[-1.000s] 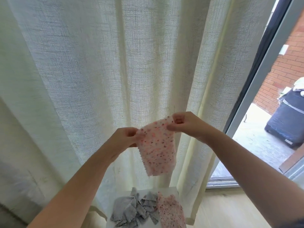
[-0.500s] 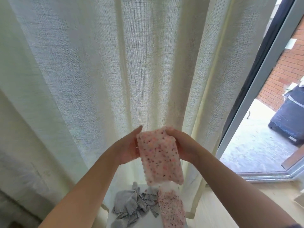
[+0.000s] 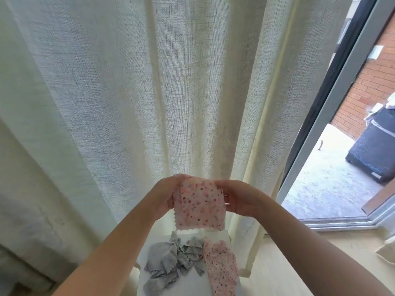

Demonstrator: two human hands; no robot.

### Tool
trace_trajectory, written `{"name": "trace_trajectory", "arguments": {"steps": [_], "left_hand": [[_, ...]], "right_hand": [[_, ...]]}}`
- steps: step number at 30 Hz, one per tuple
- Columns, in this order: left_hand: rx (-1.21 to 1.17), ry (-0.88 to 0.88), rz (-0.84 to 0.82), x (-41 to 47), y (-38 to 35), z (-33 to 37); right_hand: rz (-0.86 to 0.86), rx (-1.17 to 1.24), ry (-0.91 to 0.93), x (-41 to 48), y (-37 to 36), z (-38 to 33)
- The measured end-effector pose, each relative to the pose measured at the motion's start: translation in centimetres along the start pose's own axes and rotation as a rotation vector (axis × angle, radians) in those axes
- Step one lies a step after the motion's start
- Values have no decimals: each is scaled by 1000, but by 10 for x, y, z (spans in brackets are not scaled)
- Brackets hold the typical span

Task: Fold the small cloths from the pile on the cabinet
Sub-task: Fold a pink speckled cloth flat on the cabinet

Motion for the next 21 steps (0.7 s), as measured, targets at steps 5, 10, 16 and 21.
{"name": "trace_trajectory", "arguments": {"steps": [5,10,16,21], "left_hand": [[6,20,-113,-6,3,-5],[282,-144,-84,-14,6,-1],[921,-277,-427,-37,13,31],[1127,-243,-553,-29,23,27]], "right_hand": [[53,-61,62,3,4,2],[168,-387,96,1,5,4],[-194,-932,541,-10,-17,-8],[-313,-1143,481,9,-34,11]]}}
Point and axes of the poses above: each hand's wrist, its own x-axis towards the middle knuckle, its own y-axis out of the back of the hand, z = x × y, the point moved 3 cm from there along x, towards the middle knuckle, and after that the axes turned 9 degrees about x, right-handed, at the moved point
